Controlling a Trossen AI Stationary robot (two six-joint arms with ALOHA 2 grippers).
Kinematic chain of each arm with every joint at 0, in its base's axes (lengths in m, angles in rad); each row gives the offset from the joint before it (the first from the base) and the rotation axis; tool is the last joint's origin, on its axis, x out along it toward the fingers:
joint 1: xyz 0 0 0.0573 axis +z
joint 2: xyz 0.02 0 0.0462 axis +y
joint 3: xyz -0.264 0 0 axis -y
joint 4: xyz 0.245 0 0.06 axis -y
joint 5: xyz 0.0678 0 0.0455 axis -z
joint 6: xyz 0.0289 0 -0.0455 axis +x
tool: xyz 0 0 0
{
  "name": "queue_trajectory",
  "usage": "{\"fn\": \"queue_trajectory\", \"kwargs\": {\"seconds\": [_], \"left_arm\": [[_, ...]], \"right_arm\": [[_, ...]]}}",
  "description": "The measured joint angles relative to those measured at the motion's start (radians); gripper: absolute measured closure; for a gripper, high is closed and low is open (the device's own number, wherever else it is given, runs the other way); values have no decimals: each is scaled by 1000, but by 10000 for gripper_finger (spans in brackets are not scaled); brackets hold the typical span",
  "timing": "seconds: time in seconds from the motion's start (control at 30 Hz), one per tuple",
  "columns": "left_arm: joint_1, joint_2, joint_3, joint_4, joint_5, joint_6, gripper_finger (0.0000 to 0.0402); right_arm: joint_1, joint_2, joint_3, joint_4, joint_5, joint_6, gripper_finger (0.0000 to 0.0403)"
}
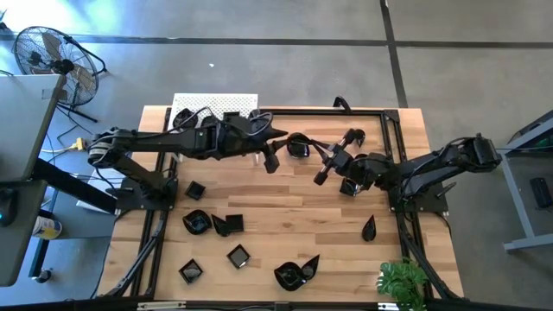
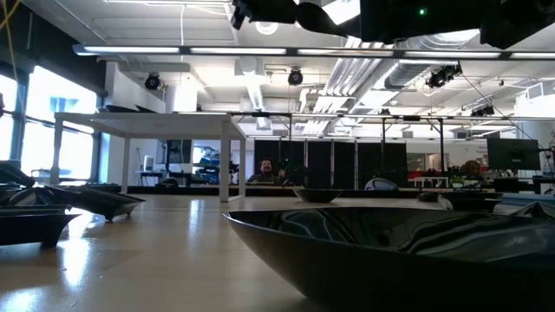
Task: Pick & Place Mini shaped plates
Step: Stack the black drop shaped plate on top of the black drop shaped plate on the shelf
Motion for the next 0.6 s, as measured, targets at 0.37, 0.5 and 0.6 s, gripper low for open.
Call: {"fn": "queue_trajectory", "kwargs": {"seconds": [0.37,0.5,0.6], "left_arm": [[0,6,1,24,-8,-1,338],[0,6,1,24,-14,-1,379],[2,6,1,23,-22,-3,395]], "right_arm": [[0,0,0,1,0,1,402],[0,0,0,1,0,1,402],[1,0,0,1,-5,1,402]]}}
